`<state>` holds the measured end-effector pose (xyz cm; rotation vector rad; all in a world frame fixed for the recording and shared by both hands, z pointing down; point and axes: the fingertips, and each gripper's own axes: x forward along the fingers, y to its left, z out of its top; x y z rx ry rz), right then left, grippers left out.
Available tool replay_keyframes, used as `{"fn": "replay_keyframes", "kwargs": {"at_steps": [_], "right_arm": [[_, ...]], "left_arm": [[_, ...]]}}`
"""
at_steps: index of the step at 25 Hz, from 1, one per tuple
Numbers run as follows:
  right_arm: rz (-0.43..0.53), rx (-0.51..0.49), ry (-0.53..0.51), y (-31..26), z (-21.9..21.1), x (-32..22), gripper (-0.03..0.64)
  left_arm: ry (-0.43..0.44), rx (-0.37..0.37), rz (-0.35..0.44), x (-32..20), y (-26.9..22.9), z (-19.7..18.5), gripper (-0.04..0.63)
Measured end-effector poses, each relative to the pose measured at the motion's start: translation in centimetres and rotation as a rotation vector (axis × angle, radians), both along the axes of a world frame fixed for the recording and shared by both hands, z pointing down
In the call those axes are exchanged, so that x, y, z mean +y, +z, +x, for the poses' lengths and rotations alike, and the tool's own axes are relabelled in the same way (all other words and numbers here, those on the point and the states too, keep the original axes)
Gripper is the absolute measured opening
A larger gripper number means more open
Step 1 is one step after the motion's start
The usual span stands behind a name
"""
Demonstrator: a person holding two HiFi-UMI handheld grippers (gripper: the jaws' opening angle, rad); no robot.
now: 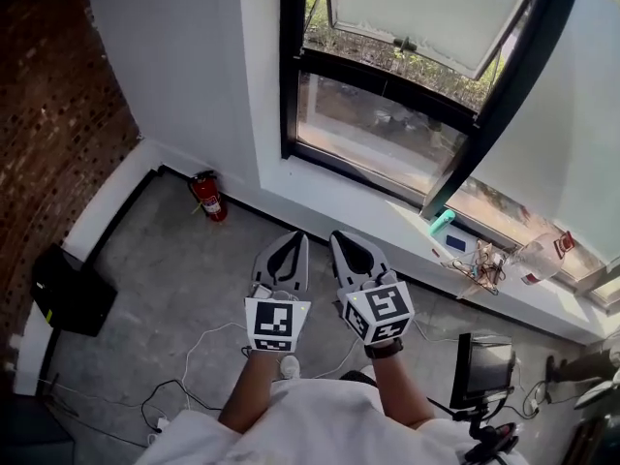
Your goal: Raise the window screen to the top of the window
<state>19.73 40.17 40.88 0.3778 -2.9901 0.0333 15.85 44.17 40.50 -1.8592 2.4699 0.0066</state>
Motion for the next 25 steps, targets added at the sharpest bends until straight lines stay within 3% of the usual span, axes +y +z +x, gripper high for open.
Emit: {"fn": "replay_keyframes", "kwargs": {"at_steps": [7, 12, 16, 20, 25], "right_arm": [[0.053, 0.084, 0.037, 1.9, -3.2, -0.6, 0.0], [0.034, 0.077, 0.068, 2.9, -5.1, -7.3, -0.001], [-0.014, 0.019, 0.083, 2.6, -9.5, -13.9, 0.0], [-0.01, -0.04, 0.088, 0.1, -13.4, -20.8, 0.0], [-0.06, -0.076, 0.164, 0.2, -14.7, -29.3, 0.0]], "left_arm": [[0.028, 0.088, -0.002, -0.6, 2.5, -4.8, 0.0], [0.066, 0.077, -0.024, -6.1, 3.7, -5.8, 0.0], [0.084, 0.034, -0.071, -12.0, 4.0, -8.9, 0.0], [0.109, -0.013, -0.06, -19.0, 1.4, -12.0, 0.0], [0.116, -0.009, -0.093, -25.9, 2.3, -15.4, 0.0]]}}
